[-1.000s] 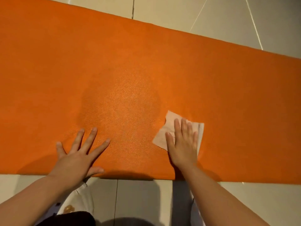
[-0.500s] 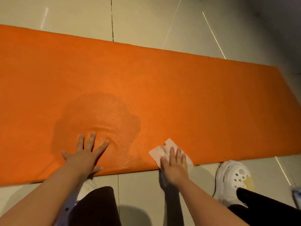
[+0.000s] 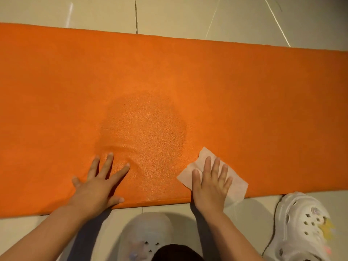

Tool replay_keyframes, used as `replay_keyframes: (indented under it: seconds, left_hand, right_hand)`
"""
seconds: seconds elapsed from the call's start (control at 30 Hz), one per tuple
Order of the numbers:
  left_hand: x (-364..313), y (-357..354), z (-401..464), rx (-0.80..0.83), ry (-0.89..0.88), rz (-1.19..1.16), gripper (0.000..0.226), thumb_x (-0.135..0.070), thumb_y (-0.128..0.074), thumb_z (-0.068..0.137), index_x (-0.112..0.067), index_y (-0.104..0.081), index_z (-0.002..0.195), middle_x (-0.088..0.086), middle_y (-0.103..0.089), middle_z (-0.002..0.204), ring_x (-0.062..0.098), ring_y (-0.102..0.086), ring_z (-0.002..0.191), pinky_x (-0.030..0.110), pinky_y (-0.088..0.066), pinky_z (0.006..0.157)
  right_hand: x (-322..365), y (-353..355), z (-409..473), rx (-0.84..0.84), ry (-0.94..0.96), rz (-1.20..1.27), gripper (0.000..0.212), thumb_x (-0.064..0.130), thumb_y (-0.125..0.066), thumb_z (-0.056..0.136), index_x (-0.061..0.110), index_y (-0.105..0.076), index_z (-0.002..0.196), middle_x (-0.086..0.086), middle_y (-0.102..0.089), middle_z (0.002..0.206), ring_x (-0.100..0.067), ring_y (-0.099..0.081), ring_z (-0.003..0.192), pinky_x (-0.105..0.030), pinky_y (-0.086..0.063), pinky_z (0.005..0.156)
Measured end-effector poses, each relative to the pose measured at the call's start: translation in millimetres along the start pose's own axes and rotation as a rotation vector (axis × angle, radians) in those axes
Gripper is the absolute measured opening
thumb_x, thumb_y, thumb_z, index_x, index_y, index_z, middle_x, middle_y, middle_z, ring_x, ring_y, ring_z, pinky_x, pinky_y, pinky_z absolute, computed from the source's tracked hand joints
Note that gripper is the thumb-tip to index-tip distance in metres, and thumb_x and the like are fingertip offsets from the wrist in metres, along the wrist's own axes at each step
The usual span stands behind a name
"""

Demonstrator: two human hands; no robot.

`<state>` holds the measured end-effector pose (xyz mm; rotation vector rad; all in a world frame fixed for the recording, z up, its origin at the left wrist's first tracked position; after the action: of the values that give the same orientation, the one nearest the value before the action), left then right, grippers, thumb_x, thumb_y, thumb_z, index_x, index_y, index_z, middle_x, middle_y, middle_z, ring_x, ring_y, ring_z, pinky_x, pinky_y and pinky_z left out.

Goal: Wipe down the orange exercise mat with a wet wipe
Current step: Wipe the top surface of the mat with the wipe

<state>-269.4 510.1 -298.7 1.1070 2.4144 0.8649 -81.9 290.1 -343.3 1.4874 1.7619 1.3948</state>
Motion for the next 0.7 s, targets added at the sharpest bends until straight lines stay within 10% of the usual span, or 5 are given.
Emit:
replay_keyframes:
  seconds: [0.2,0.43,0.7]
  left_hand:
    - [0.1,18.3,20.2,-0.516,0.116,-0.428,0.094,-0.081,-0.029,0.069,-0.029,-0.044,0.146,0.005,-0.036,0.154,0.031,-0.030,0.141,0.055,-0.031,0.111]
    - [-20.9,41.0,93.2,-0.710,0.383,-0.474,0.054,-0.045,-0.032,0.103,-0.029,-0.027,0.155,0.002,-0.009,0.165,0.021,0.001,0.152,0.062,0.007,0.117]
    - [-27.1,36.3,111.6,-0.890,0.478,-0.419,0.058,-0.047,-0.030,0.095,-0.025,-0.043,0.147,0.008,-0.032,0.158,0.028,-0.021,0.148,0.066,-0.008,0.114]
  right_hand:
    - [-22.5,27.5,53.0,0.031,0.271,-0.116,0.070,0.069,0.006,0.085,0.040,0.014,0.148,0.013,0.029,0.154,-0.004,0.034,0.139,-0.028,0.029,0.110]
    - [-13.8,38.6,99.7,-0.115,0.310,-0.121,0.068,0.062,-0.009,0.095,0.030,0.005,0.154,0.004,0.019,0.160,-0.009,0.016,0.147,-0.034,0.012,0.119]
    - [72.4,4.8,100.2,-0.041,0.825,-0.202,0.058,0.049,-0.017,0.104,0.020,-0.026,0.154,-0.004,-0.015,0.163,-0.023,-0.007,0.151,-0.042,-0.005,0.121]
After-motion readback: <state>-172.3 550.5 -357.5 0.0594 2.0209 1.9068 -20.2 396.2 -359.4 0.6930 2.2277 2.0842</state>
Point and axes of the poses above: each hand's wrist, its own z-axis towards the middle knuckle, its own y-axis out of the back of the hand, x = y × z, the point moved 2 cm from there along z, towards the middle knuckle
